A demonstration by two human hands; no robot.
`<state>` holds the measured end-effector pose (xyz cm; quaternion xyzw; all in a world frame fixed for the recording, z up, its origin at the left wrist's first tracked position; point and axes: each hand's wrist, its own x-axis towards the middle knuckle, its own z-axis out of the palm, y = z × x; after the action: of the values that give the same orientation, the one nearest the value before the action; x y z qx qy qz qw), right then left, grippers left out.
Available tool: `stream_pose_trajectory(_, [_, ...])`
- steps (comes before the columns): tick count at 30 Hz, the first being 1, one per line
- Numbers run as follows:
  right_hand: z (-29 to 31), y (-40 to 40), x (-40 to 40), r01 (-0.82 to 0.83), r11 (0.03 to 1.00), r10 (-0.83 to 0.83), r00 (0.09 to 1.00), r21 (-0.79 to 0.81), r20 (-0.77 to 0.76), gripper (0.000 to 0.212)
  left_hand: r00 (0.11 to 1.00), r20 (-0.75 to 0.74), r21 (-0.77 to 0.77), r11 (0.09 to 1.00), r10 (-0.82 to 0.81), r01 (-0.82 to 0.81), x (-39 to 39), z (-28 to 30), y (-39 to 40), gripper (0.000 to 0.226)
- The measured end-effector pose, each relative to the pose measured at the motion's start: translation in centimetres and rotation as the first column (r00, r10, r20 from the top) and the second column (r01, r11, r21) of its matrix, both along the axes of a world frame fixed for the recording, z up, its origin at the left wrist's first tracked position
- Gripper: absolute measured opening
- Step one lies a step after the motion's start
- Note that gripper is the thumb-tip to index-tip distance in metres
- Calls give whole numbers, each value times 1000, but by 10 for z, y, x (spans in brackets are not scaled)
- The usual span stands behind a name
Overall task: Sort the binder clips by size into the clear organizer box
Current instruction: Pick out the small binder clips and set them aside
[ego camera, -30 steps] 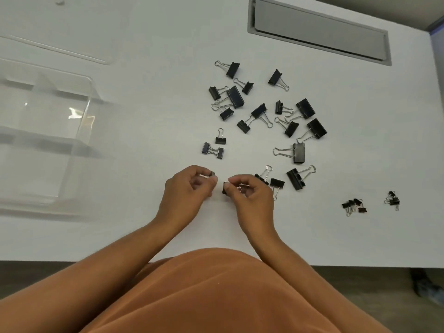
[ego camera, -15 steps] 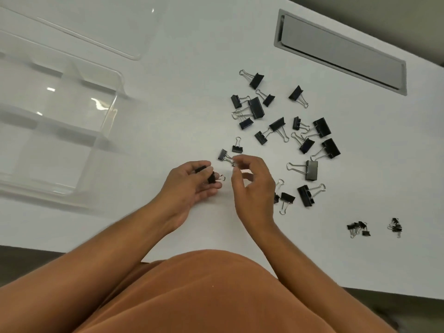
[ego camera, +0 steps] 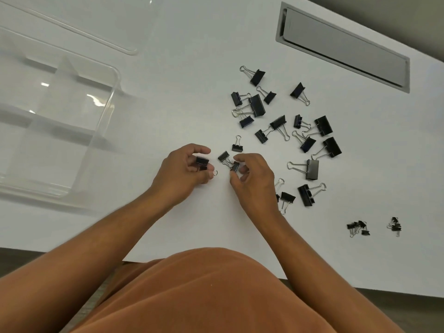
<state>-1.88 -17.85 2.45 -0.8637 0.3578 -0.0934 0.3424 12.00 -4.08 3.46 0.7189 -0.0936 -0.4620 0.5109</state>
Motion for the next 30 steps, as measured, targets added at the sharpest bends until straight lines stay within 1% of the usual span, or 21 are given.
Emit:
stream_pose_trajectory(4, [5, -1, -6, -9, 1000, 9, 998, -7, -66, 35, 998, -64, -9, 1000, 5, -5, 1, 0, -3, 36])
stream_pose_trajectory(8, [19, 2, -9, 70, 996, -68, 996, 46, -54, 32, 995, -96, 3, 1000, 29, -29, 0, -3, -1, 35])
stream_pose_trajectory(10, [23, 2, -8, 88, 994, -84, 994, 57, -71, 30, 994, -101, 3, 999, 35, -35, -1, -3, 1, 34])
stream_pose_trajectory(14, [22, -3, -3, 75, 994, -64, 990, 79, -128, 34, 993, -111, -7, 999, 39, -40, -3, -2, 2, 33])
stream_pose_trajectory(16, [20, -6, -4, 72, 994, -62, 991, 85, -115, 32, 991, -123, -12, 999, 47, -49, -3, -1, 2, 32])
stream_pose_trajectory(19, [20, -9, -9, 155, 979, -147, 987, 133, -67, 24, 988, -140, -11, 998, 58, -60, -3, 0, 5, 31])
stream_pose_trajectory(21, [23, -10, -13, 181, 973, -181, 983, 143, -19, 26, 986, -153, -11, 997, 69, -71, -4, 0, 7, 31])
stream_pose_trajectory(23, [26, -8, -15, 105, 991, -109, 993, 76, 41, 27, 984, -160, -8, 997, 76, -79, -5, 0, 9, 31])
stream_pose_trajectory(25, [22, -4, -15, -35, 999, 36, 998, -25, 51, 29, 983, -162, -3, 996, 83, -84, -6, 0, 10, 31])
stream_pose_trajectory(28, [8, 11, -13, -223, 966, 216, 974, -128, -66, 30, 984, -158, 6, 996, 84, -84, -7, 2, 10, 33])
stream_pose_trajectory(30, [0, 20, -15, -300, 941, 278, 949, -157, -148, 30, 984, -161, 9, 997, 80, -80, -6, 4, 9, 35])
